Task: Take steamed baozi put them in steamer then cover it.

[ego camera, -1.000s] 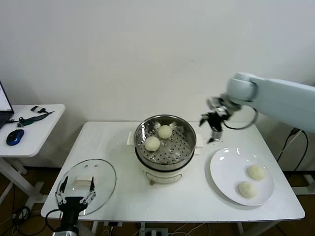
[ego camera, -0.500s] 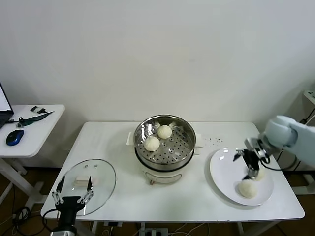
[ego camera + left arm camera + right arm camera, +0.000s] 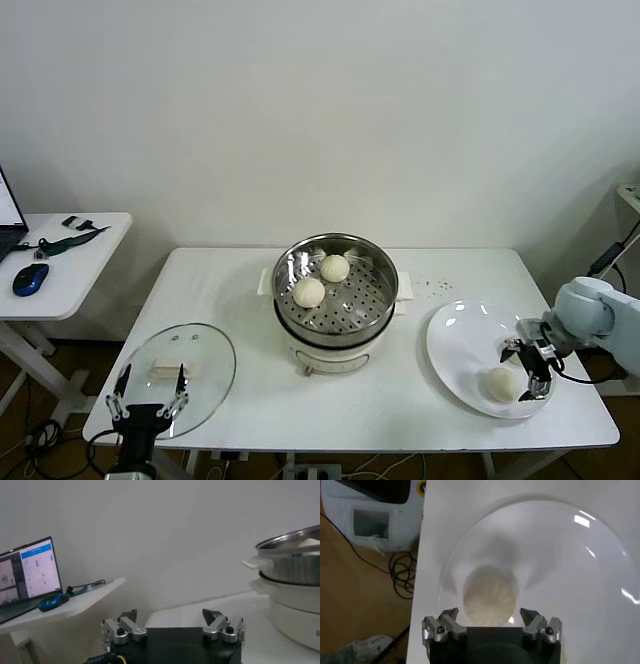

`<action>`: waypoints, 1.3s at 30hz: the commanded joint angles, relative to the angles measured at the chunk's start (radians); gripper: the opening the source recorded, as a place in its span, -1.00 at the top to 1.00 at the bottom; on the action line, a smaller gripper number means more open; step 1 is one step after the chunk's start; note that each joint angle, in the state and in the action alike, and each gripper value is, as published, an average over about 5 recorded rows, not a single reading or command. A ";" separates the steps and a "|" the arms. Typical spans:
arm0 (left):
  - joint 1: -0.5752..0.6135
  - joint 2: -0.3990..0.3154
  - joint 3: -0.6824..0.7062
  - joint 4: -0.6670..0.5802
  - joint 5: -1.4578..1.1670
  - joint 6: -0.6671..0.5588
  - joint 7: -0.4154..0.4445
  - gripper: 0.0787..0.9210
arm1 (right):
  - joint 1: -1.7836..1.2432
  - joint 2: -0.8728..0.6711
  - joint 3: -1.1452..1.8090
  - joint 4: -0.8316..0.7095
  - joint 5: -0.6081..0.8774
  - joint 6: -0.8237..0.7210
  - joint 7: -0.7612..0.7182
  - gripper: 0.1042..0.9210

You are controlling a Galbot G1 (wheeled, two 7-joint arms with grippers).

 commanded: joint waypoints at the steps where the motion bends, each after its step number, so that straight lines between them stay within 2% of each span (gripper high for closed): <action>1: 0.000 -0.001 -0.001 0.011 0.004 -0.001 -0.001 -0.77 | -0.077 0.055 0.052 -0.059 -0.039 0.006 0.001 -0.76; 9: -0.003 -0.001 -0.003 0.017 0.008 -0.002 -0.002 -0.77 | -0.059 0.084 0.034 -0.069 -0.038 0.009 -0.006 -0.73; 15: -0.004 -0.001 -0.004 0.020 0.018 -0.005 -0.004 -0.77 | -0.051 0.078 0.025 -0.067 -0.038 0.021 -0.015 -0.55; 24: -0.007 0.000 -0.003 0.020 0.015 -0.003 -0.006 -0.77 | 0.024 0.073 -0.014 -0.067 -0.031 0.080 -0.020 -0.45; 30: -0.003 0.002 -0.002 0.016 0.013 -0.001 -0.005 -0.77 | 0.235 0.116 -0.085 -0.064 -0.076 0.258 -0.056 -0.43; 35: -0.011 -0.001 0.002 0.014 0.018 0.006 -0.005 -0.77 | 0.500 0.231 -0.204 -0.075 -0.174 0.455 -0.098 -0.43; 39: -0.021 -0.008 0.012 0.014 0.019 0.022 -0.003 -0.77 | 0.675 0.355 -0.276 -0.071 -0.169 0.583 -0.120 -0.43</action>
